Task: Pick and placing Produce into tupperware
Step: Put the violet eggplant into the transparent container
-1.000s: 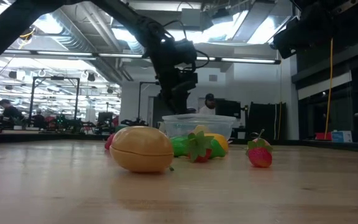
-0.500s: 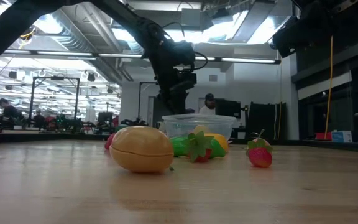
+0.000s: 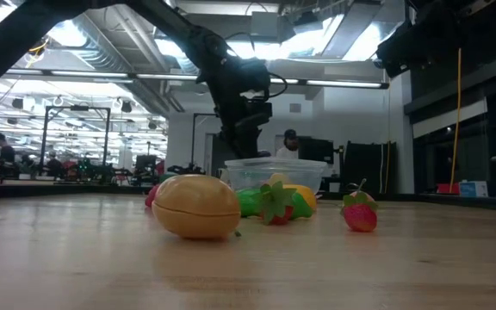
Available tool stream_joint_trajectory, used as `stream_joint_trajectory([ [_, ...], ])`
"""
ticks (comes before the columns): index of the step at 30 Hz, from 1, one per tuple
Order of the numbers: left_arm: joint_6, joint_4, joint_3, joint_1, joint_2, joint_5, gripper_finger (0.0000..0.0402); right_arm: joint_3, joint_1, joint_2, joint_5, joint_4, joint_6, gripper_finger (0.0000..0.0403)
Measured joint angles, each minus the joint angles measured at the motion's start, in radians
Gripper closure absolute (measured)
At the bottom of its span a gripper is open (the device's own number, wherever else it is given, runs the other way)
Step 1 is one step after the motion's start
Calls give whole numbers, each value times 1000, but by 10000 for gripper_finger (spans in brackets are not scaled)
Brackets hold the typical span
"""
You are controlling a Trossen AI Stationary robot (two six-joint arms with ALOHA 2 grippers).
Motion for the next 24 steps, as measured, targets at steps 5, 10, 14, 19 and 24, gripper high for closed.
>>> stream_joint_trajectory([
  [5,-1,11,0,4,15,4,292,0,0,0,0,1,-1,377],
  [10,-1,22,1,5,43,9,292,0,0,0,0,1,-1,377],
  [14,0,22,1,5,47,11,292,0,0,0,0,2,-2,377],
  [19,3,22,1,5,47,11,292,0,0,0,0,2,-3,377],
  [24,6,22,1,5,47,55,292,0,0,0,0,2,-3,377],
])
